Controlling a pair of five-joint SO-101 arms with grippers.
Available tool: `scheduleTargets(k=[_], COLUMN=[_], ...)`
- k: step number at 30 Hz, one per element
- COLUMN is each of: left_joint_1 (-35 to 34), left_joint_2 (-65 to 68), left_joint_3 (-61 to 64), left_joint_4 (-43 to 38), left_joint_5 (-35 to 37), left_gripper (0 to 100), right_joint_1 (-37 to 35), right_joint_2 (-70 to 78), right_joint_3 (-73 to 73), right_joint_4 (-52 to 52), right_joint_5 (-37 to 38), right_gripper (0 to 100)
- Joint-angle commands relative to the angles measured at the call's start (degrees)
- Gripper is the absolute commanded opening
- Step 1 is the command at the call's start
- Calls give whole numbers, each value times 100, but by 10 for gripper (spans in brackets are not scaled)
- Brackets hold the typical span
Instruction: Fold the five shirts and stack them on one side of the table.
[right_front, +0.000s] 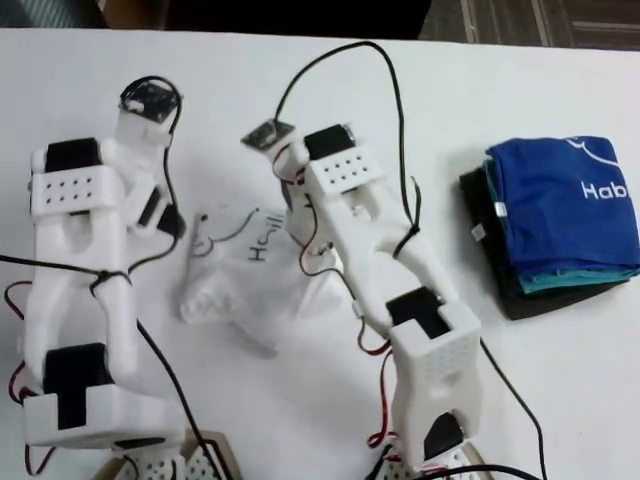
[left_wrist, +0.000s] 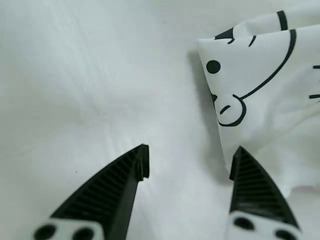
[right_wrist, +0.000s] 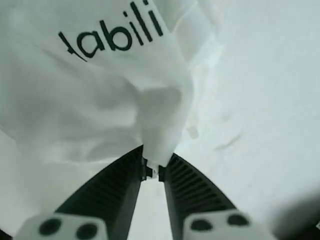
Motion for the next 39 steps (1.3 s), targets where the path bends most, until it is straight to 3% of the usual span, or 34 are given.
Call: scheduleTargets(k=[1,8,17,25,30,33,37,39], left_joint_1=[-105,-123,-229,-246,-229,-211,-149,18], left_joint_2=[-220,-229,-237,-237,-237,-220,-211,-211], left_joint_3=[57,497,453,497,453,479,505,505], left_joint_4=[-53,-141,-308,-273,-316,-659,-1389,-1679], left_joint_5=[-9,-44,-9,-26,-9,88,853,1116], left_gripper=[283,283,283,283,283,283,283,283], right_joint_1=[101,743,1042,1042,1024,1024,840,629], right_joint_2=[-40,-22,356,760,716,716,567,321], right_joint_3=[-229,-1134,-1301,-1547,-2022,-2426,-2602,-2347], right_joint_4=[-198,-13,-207,-1007,-514,4,356,356], right_joint_5=[185,1477,2198,2163,2163,2145,1125,563], right_gripper=[21,21,21,31,191,218,200,115])
